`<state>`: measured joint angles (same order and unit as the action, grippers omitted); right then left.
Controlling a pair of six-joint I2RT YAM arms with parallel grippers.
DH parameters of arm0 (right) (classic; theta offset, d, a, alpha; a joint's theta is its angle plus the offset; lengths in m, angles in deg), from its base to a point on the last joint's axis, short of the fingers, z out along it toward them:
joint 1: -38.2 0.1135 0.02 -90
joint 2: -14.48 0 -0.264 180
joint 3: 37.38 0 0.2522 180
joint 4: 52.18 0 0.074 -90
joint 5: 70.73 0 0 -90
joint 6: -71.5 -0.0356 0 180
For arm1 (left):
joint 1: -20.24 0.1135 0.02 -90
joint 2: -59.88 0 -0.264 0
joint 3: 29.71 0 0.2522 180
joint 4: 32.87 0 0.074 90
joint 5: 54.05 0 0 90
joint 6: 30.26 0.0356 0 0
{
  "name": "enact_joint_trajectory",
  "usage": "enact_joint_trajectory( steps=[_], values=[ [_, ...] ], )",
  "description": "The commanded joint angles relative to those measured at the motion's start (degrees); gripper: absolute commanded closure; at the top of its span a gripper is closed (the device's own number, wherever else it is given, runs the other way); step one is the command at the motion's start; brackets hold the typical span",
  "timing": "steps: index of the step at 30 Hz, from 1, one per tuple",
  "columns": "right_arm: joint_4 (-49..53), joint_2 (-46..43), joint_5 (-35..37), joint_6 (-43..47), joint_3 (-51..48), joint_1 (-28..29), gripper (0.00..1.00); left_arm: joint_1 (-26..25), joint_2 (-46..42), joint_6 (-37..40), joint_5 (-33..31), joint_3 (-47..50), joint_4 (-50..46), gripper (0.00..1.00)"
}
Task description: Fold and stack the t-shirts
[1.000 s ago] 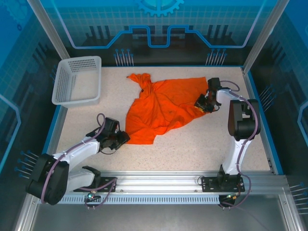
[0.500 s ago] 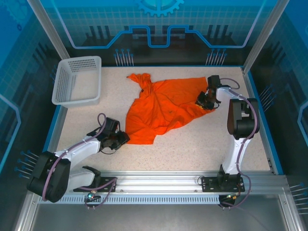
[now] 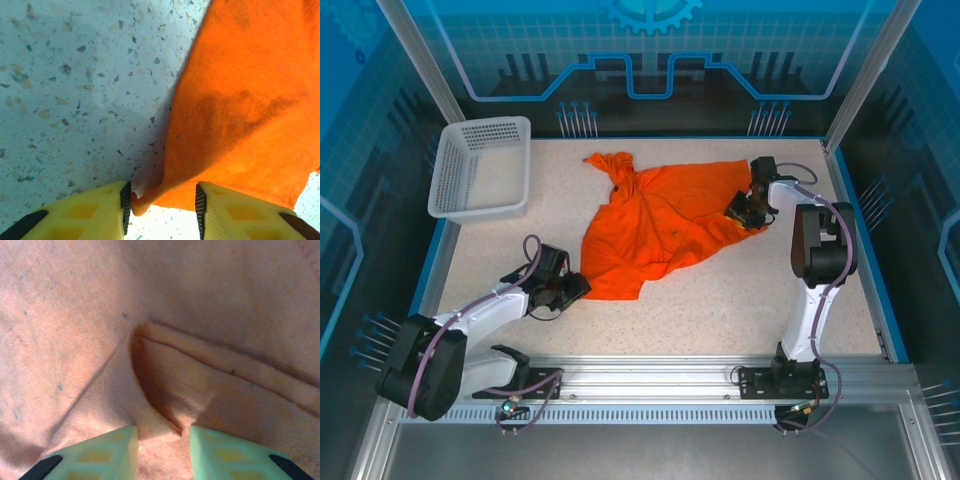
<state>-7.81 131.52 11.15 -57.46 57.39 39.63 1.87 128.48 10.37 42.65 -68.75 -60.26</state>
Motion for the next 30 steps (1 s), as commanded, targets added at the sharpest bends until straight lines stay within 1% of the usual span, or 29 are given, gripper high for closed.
enact_joint_trajectory(
  steps=[1, 8, 19, 26, 28, 30],
  values=[
    [1.9, 1.1, 0.8, 0.1, 1.4, -0.4, 0.68, 0.4, 0.5, 1.0, -0.9, 0.0, -0.7, 0.59],
    [1.8, 1.7, 0.3, -0.1, 2.5, -0.3, 0.83, 0.4, 0.4, 1.0, -0.9, -0.1, -0.8, 0.60],
    [2.1, 0.2, -0.1, -0.1, 2.8, -0.3, 0.99, 0.4, 0.4, 1.2, -1.1, -0.3, -1.1, 0.61],
    [2.4, -4.4, -1.2, -0.5, 1.5, 0.0, 1.00, 0.4, -0.1, 1.2, -0.6, -0.9, -1.7, 0.60],
    [3.0, -6.0, -1.5, -0.3, 1.3, 0.3, 1.00, 0.4, 0.2, 1.1, 0.1, -0.9, -1.0, 0.60],
    [3.6, -7.8, -1.5, -0.1, 0.8, 0.7, 1.00, 0.5, 0.9, 0.9, 1.3, -1.0, -0.1, 0.62]
  ],
)
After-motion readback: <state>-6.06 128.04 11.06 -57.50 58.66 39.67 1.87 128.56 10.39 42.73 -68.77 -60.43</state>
